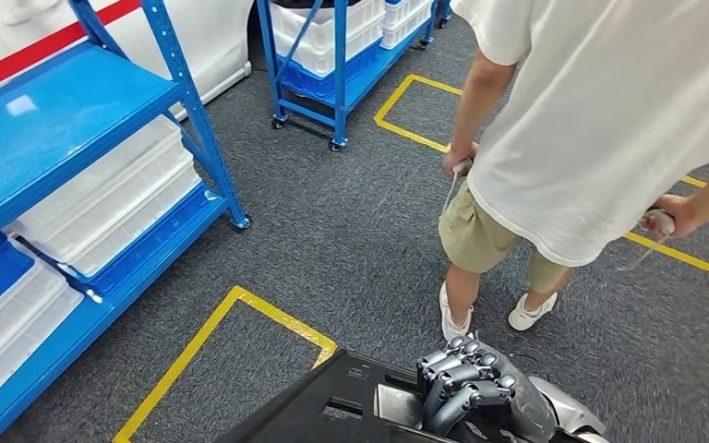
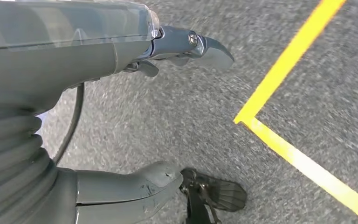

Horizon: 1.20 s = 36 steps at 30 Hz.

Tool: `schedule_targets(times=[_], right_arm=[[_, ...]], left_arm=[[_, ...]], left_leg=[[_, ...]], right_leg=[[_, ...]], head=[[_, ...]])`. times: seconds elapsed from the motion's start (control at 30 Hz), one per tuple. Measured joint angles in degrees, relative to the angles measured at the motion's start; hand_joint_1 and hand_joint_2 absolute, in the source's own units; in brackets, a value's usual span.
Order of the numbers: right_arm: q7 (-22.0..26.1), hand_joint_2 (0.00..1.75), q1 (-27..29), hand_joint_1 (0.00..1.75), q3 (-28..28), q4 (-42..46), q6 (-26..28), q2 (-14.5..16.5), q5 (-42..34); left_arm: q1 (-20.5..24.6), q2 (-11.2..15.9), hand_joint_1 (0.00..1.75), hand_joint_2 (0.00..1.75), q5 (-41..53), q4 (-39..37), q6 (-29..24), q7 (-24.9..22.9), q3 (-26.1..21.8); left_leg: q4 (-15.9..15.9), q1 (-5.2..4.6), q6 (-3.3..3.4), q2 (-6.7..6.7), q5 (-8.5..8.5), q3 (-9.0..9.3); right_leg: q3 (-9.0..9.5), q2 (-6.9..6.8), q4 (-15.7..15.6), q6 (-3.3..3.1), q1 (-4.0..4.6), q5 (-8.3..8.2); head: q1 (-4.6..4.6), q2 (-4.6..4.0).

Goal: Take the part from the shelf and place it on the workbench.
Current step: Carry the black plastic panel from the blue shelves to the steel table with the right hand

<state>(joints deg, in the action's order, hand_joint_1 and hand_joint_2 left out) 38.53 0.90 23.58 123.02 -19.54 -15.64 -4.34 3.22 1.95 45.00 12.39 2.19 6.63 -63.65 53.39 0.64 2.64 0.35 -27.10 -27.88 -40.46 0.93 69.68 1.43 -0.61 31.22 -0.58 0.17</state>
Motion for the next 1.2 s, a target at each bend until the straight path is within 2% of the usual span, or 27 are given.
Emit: schedule_targets(times=[0.03, 0.07, 0.1, 0.17, 0.2, 0.27, 0.33, 0.37, 0.4, 0.47, 0.5, 0.53, 0.57, 0.6, 0.63, 0.7, 0.73, 0.77, 0.83, 0.87, 0.9, 0.97, 1.03, 1.07, 1.1, 1.13, 1.2], right_arm=[[-0.01, 1.75, -0.08, 1.69, -0.05, -0.23, -0.28, 0.02, -0.11], [-0.05, 1.75, -0.17, 1.69, -0.09, -0.46, -0.57, 0.02, -0.22], [-0.15, 1.75, -0.29, 1.69, -0.10, -0.67, -0.83, 0.02, -0.36], [-0.39, 1.75, -0.63, 1.69, -0.11, -0.97, -1.37, 0.02, -0.69], [-0.53, 1.75, -0.81, 1.69, -0.10, -1.07, -1.58, 0.02, -0.82], [-0.83, 1.75, -1.03, 1.69, -0.10, -1.29, -1.96, 0.02, -1.01], [-1.14, 1.75, -1.09, 1.69, -0.13, -1.52, -2.33, 0.01, -1.27], [-1.23, 1.75, -1.13, 1.69, -0.15, -1.62, -2.44, 0.00, -1.43], [-1.29, 1.75, -1.26, 1.69, -0.18, -1.70, -2.52, -0.01, -1.59], [-1.37, 1.75, -1.53, 1.69, -0.23, -1.93, -2.79, 0.04, -1.95], [-1.41, 1.75, -1.61, 1.69, -0.24, -2.10, -3.02, 0.07, -2.10], [-1.45, 1.75, -1.59, 1.69, -0.25, -2.30, -3.31, 0.10, -2.26], [-1.49, 1.75, -1.56, 1.69, -0.26, -2.50, -3.61, 0.13, -2.45], [-1.49, 1.75, -1.55, 1.69, -0.27, -2.69, -3.86, 0.18, -2.71], [-1.51, 1.75, -1.57, 1.69, -0.27, -2.84, -4.09, 0.27, -3.05], [-1.79, 1.75, -1.72, 1.69, -0.28, -3.05, -4.41, 0.60, -3.89], [-2.04, 1.75, -1.82, 1.69, -0.28, -3.11, -4.50, 0.84, -4.25], [-2.33, 1.75, -1.86, 1.69, -0.28, -3.16, -4.53, 1.11, -4.52], [-2.85, 1.75, -1.76, 1.69, -0.25, -3.21, -4.38, 1.63, -4.75], [-3.07, 1.75, -1.65, 1.69, -0.22, -3.21, -4.20, 1.82, -4.78], [-3.24, 1.75, -1.62, 1.69, -0.16, -3.21, -3.97, 2.01, -4.78], [-3.45, 1.75, -1.53, 1.69, 0.04, -3.20, -3.45, 2.39, -4.76], [-3.56, 1.75, -1.25, 1.69, 0.27, -3.21, -3.08, 2.71, -4.76], [-3.67, 1.75, -1.11, 1.69, 0.36, -3.21, -3.00, 2.82, -4.78], [-3.87, 1.75, -1.04, 1.69, 0.44, -3.22, -2.98, 2.91, -4.82], [-4.14, 1.75, -1.09, 1.69, 0.51, -3.22, -3.00, 3.02, -4.89], [-4.85, 1.75, -1.60, 1.69, 0.64, -3.22, -3.08, 3.24, -5.15]], left_arm=[[0.03, 0.00, 0.00, 1.75, 0.01, 0.00, 0.14, 0.21, -0.14], [0.09, -0.01, 0.00, 1.75, 0.01, 0.00, 0.25, 0.37, -0.27], [0.18, -0.02, 0.00, 1.75, 0.04, 0.00, 0.33, 0.46, -0.35], [0.31, -0.04, 0.00, 1.75, 0.27, 0.00, 0.39, 0.55, -0.45], [0.33, -0.04, 0.00, 1.75, 0.41, 0.00, 0.36, 0.56, -0.47], [0.34, -0.03, 0.00, 1.75, 0.59, 0.00, 0.27, 0.51, -0.52], [0.44, -0.07, 0.00, 1.75, 0.64, 0.00, 0.24, 0.44, -0.54], [0.51, -0.09, 0.00, 1.75, 0.68, 0.00, 0.26, 0.42, -0.54], [0.57, -0.11, 0.00, 1.75, 0.72, 0.00, 0.27, 0.41, -0.54], [0.49, -0.15, 0.00, 1.75, 0.75, 0.00, 0.28, 0.41, -0.54], [0.36, -0.16, 0.00, 1.75, 0.75, 0.00, 0.29, 0.41, -0.55], [0.22, -0.19, 0.00, 1.75, 0.75, 0.00, 0.32, 0.42, -0.56], [0.13, -0.27, 0.00, 1.75, 0.75, 0.00, 0.35, 0.45, -0.57], [0.09, -0.38, 0.00, 1.75, 0.75, 0.00, 0.38, 0.54, -0.58], [0.10, -0.50, 0.00, 1.75, 0.75, 0.00, 0.41, 0.71, -0.58], [0.10, -0.71, 0.00, 1.75, 0.76, 0.00, 0.43, 1.16, -0.59], [0.09, -0.80, 0.00, 1.75, 0.82, 0.00, 0.44, 1.34, -0.60], [0.11, -0.88, 0.00, 1.75, 0.93, 0.00, 0.46, 1.44, -0.60], [0.25, -1.03, 0.00, 1.75, 1.39, 0.00, 0.51, 1.48, -0.61], [0.33, -1.10, 0.00, 1.75, 1.66, 0.00, 0.54, 1.44, -0.61], [0.35, -1.16, 0.00, 1.75, 1.90, 0.00, 0.52, 1.36, -0.61], [0.23, -1.28, 0.00, 1.75, 2.26, 0.00, 0.44, 1.05, -0.61], [0.05, -1.34, 0.00, 1.75, 2.45, 0.00, 0.39, 0.75, -0.61], [0.05, -1.40, 0.00, 1.75, 2.48, 0.00, 0.40, 0.69, -0.61], [0.10, -1.46, 0.00, 1.75, 2.49, 0.00, 0.40, 0.66, -0.61], [0.20, -1.56, 0.00, 1.75, 2.50, 0.00, 0.42, 0.68, -0.61], [0.39, -1.87, 0.00, 1.75, 2.50, 0.00, 0.50, 0.81, -0.61]], left_leg=[[0.01, -0.07, 0.01, 0.77, -0.07, 0.01], [0.02, -0.10, -0.02, 1.51, -0.16, 0.08], [0.02, -0.10, -0.12, 2.20, -0.31, 0.23], [0.02, -0.13, -0.50, 3.38, -0.71, 0.68], [0.13, -0.23, -0.81, 3.87, -0.95, 0.80], [0.29, -0.45, -1.44, 4.77, -1.32, 0.88], [0.38, -0.43, -2.03, 5.67, -1.77, 1.01], [0.93, -0.31, -2.28, 5.24, -2.43, 0.95], [2.69, -0.16, -2.47, 4.20, -3.71, 0.32], [10.13, 0.07, -2.66, 1.25, -7.67, -2.92], [14.67, 0.09, -2.70, 0.44, -9.49, -5.13], [18.05, 0.09, -2.73, 0.11, -10.38, -6.91], [19.31, 0.09, -2.73, -0.02, -10.04, -7.79], [18.11, 0.11, -2.68, -0.14, -8.46, -7.54], [14.75, 0.16, -2.58, -0.50, -6.00, -6.28], [6.64, 0.37, -2.37, -2.74, -1.62, -3.16], [3.92, 0.45, -2.31, -3.72, -0.63, -2.08], [2.62, 0.46, -2.25, -4.37, -0.38, -1.62], [1.80, 0.36, -1.90, -3.66, -0.34, -1.28], [1.49, 0.34, -1.57, -3.08, -0.13, -1.16], [1.16, 0.34, -1.19, -2.42, 0.06, -1.02], [0.80, 0.23, -0.66, -0.98, 0.22, -0.83], [0.81, 0.01, -0.43, 0.48, 0.11, -0.85], [0.82, -0.06, -0.38, 1.18, 0.03, -0.82], [0.82, -0.11, -0.36, 1.81, -0.06, -0.73], [0.82, -0.14, -0.39, 2.39, -0.19, -0.56], [0.80, -0.26, -0.62, 3.39, -0.50, -0.19]], right_leg=[[-1.22, -0.26, 2.55, 0.13, -0.17, 0.62], [-1.34, -0.44, 2.94, 0.24, -0.33, 0.11], [-0.19, -0.74, 0.85, 0.30, -0.46, -1.45], [4.32, -2.51, -7.38, 0.23, -0.45, -5.21], [6.11, -3.49, -10.91, -0.02, -0.23, -6.28], [7.28, -4.39, -13.58, -0.68, 0.35, -6.37], [7.10, -3.38, -13.68, -1.41, 0.43, -6.30], [7.21, -2.85, -13.83, -1.77, 0.35, -6.32], [7.34, -2.37, -13.98, -2.15, 0.24, -6.35], [7.51, -1.36, -14.03, -2.70, 0.21, -6.32], [7.50, -0.77, -13.98, -2.84, 0.26, -6.29], [7.50, -0.10, -13.93, -2.88, 0.31, -6.28], [7.52, 0.59, -13.88, -2.89, 0.32, -6.28], [7.58, 1.30, -13.82, -2.89, 0.30, -6.29], [7.68, 2.02, -13.75, -2.87, 0.26, -6.27], [7.68, 3.36, -13.58, -2.66, 0.20, -6.30], [7.46, 3.98, -13.52, -2.39, 0.17, -6.42], [7.16, 4.57, -13.53, -2.02, 0.11, -6.62], [6.64, 5.46, -13.70, -1.22, -0.05, -7.02], [6.43, 4.79, -13.46, -0.92, -0.03, -6.80], [5.89, 3.52, -12.25, -0.68, 0.07, -5.95], [3.16, 0.51, -6.14, -0.31, 0.22, -2.51], [-0.45, -0.35, 1.52, -0.06, 0.10, 0.60], [-1.31, -0.42, 3.31, -0.03, 0.05, 0.81], [-0.91, -0.52, 2.63, -0.08, 0.02, -0.18], [0.58, -0.77, -0.20, -0.24, 0.05, -1.99], [5.13, -2.57, -8.72, -0.90, 0.55, -5.63]], head=[[0.01, 0.00], [0.00, 0.00], [0.00, 0.00], [0.01, 0.00], [0.01, 0.00], [-0.01, 0.00], [-0.03, 0.00], [-0.03, 0.00], [-0.03, 0.00], [-0.03, 0.00], [-0.03, 0.00], [-0.03, 0.00], [-0.03, 0.00], [-0.03, 0.00], [-0.03, 0.00], [-0.02, 0.00], [-0.02, 0.00], [-0.02, 0.00], [-0.03, 0.00], [-0.02, 0.00], [-0.01, 0.00], [0.00, 0.00], [0.01, 0.00], [0.00, 0.00], [0.01, 0.00], [0.00, 0.00], [0.01, 0.00]])
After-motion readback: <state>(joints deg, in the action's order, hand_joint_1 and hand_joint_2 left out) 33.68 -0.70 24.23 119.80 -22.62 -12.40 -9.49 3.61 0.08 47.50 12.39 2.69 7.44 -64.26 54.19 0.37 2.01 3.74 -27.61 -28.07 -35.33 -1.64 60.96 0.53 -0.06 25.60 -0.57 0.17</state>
